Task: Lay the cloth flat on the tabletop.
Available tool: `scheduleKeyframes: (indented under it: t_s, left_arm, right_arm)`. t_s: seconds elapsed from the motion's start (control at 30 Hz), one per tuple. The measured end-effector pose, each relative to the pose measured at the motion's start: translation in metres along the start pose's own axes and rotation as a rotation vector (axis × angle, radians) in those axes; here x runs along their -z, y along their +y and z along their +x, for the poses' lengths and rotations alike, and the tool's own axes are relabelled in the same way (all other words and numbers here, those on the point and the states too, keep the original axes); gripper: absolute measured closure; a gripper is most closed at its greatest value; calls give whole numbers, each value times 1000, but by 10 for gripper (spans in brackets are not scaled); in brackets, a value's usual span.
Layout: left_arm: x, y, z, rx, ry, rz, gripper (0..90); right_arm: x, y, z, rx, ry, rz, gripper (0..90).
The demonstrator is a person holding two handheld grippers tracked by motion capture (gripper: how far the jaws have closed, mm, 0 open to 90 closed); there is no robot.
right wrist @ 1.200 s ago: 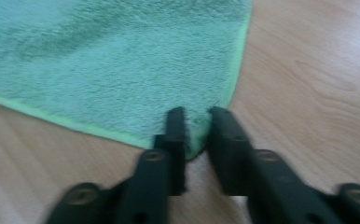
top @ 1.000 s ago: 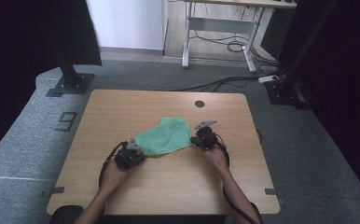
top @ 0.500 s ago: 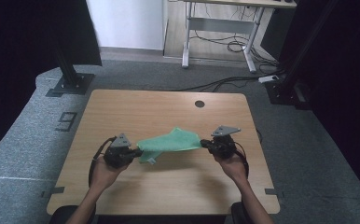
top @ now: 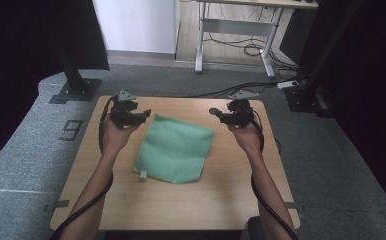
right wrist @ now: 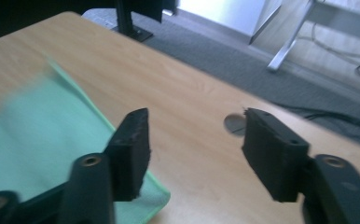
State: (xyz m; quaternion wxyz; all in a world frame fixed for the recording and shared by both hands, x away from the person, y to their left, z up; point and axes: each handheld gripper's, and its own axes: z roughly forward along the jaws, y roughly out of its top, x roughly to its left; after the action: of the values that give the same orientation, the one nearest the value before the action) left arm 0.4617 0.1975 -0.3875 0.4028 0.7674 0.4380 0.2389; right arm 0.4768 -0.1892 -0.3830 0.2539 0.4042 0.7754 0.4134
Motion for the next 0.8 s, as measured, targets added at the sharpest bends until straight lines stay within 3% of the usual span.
scheduleKeyframes:
  t_s: [0.03, 0.07, 0.1, 0.2, 0.23, 0.63, 0.8]
  left_arm:
    - [-5, -22, 5, 5, -33, 27, 355]
    - [-5, -22, 5, 5, -33, 27, 339]
    - [-10, -37, 8, 13, -41, 65, 323]
    - [-14, -51, 11, 20, -56, 83, 302]
    - [-14, -58, 12, 22, -81, 92, 298]
    - [-12, -71, -3, -57, -147, 106, 209]
    - [-12, -78, -4, -59, -165, 113, 174]
  right_arm:
    - [-2, -10, 0, 3, 22, 10, 388]
    - [-4, -19, 1, 13, 32, 25, 386]
    - [-6, -26, 1, 20, 30, 41, 376]
    - [-8, -38, 1, 22, 37, 68, 370]
    - [-9, -49, 1, 10, 51, 77, 356]
    - [-4, -73, 11, -2, 108, 64, 255]
    - [-4, -80, 14, -19, 123, 67, 216]
